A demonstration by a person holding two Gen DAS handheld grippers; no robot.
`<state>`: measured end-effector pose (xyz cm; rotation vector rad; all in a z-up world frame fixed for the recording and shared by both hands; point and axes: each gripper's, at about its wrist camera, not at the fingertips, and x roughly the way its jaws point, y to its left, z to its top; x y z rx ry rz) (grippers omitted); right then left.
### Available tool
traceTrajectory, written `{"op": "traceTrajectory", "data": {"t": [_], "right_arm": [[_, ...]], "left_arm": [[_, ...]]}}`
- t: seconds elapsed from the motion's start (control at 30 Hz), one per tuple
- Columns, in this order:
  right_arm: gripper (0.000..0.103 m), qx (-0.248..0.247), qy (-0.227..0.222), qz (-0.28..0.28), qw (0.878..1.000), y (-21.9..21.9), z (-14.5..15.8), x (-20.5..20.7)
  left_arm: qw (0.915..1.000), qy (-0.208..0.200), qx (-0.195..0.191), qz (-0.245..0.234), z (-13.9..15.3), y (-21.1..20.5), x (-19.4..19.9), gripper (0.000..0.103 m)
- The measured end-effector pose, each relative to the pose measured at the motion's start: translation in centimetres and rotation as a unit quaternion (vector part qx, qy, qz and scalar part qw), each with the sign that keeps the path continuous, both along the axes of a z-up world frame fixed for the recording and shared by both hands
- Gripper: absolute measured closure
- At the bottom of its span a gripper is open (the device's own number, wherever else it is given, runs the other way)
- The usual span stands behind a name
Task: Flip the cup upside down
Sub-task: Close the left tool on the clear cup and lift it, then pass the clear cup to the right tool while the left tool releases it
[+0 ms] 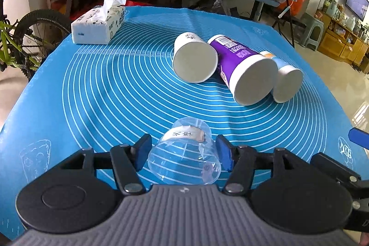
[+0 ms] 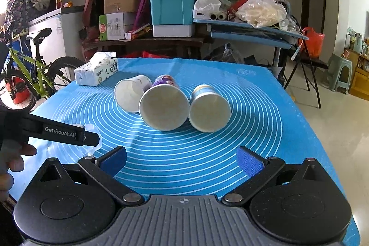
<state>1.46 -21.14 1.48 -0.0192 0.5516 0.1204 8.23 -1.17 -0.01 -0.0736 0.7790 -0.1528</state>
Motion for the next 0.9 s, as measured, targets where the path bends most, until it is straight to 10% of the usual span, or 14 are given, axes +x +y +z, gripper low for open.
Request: {"op": "traceTrajectory", "data": {"t": [0.37,0.63,0.9], "right_arm": [[0.0,0.003,0.015,0.005,1.0,0.6,-0.4,0.2],[0.0,0.041,0.046,0.012,0.998,0.7,0.4,1.2],[0.002,0.079,0.085,0.059,0.991,3.8,3.5,4.0]], "left_arm": [[0.9999,-0.017,-0.002,0.002,0.5,0.1,-0.7,0.01],[0.9986,-0.032,-0.029,0.032,3.0,2.0,-1.3,0.007],[0.9968,-0.052,0.021,0.057,3.1,5.5,-1.1,0.006]]}}
